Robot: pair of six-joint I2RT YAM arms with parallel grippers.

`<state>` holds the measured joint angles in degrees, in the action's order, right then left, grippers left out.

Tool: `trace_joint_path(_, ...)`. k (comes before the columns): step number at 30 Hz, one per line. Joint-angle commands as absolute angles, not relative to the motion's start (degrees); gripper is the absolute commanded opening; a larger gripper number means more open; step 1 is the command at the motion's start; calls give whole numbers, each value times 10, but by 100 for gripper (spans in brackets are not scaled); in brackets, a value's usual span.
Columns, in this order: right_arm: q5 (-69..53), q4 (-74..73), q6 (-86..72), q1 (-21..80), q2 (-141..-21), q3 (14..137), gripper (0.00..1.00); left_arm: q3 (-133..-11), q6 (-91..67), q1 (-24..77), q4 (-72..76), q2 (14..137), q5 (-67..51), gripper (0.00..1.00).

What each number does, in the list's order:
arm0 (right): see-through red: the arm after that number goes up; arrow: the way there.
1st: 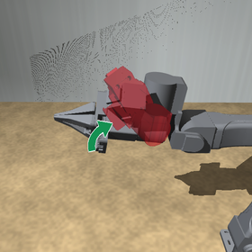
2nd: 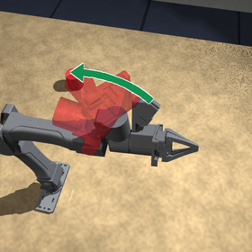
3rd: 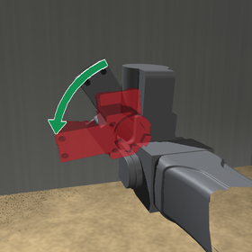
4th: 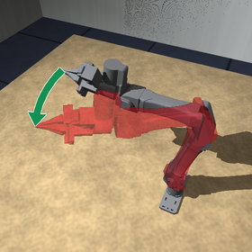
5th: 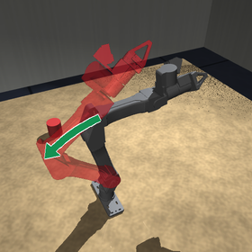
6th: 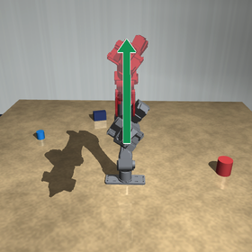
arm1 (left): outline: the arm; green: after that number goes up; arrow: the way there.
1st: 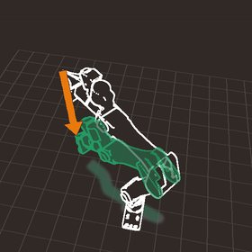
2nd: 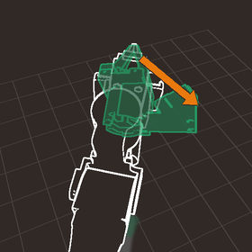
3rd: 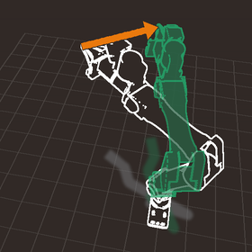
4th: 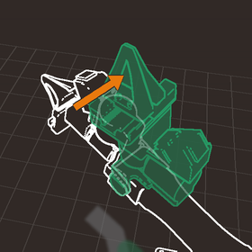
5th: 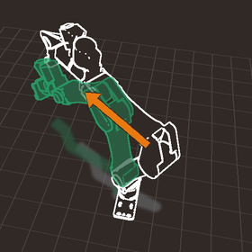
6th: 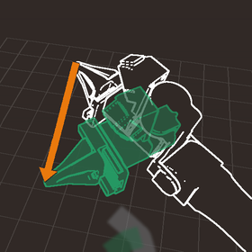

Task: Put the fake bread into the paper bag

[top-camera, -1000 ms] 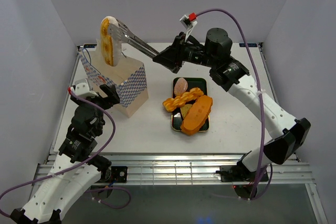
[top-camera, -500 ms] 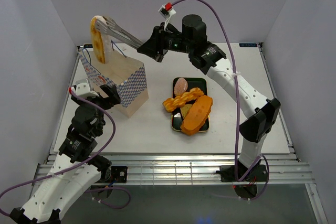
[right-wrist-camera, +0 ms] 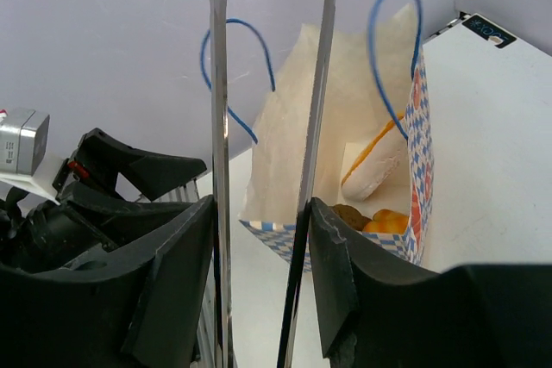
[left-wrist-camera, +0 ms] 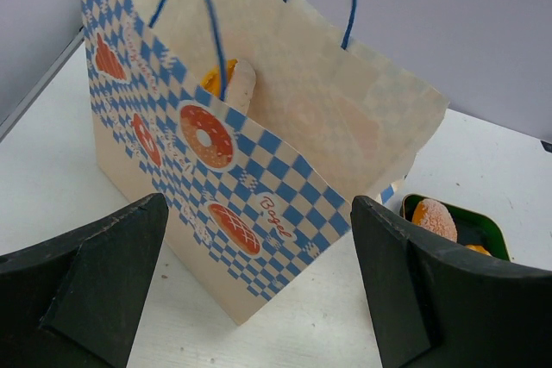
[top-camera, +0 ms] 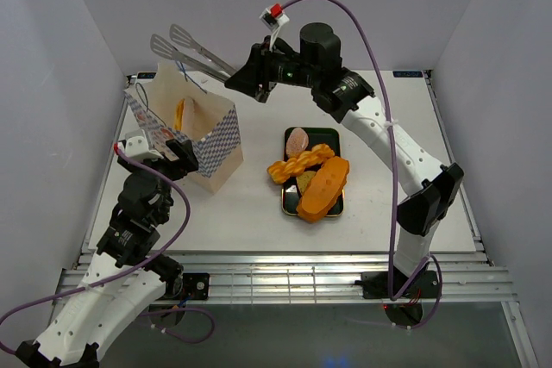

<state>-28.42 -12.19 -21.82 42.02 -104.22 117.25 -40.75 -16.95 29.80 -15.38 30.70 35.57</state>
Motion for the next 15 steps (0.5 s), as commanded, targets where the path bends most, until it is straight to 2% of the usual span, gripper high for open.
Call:
trace_joint_path(1,-266,-137,-191,422,-975,1206,52,-409,-164,301,-151,312,357,97)
trace_joint_path(15,-111,-120,-201,422,-684,835,50,-409,-163,301,-152,301,363,98)
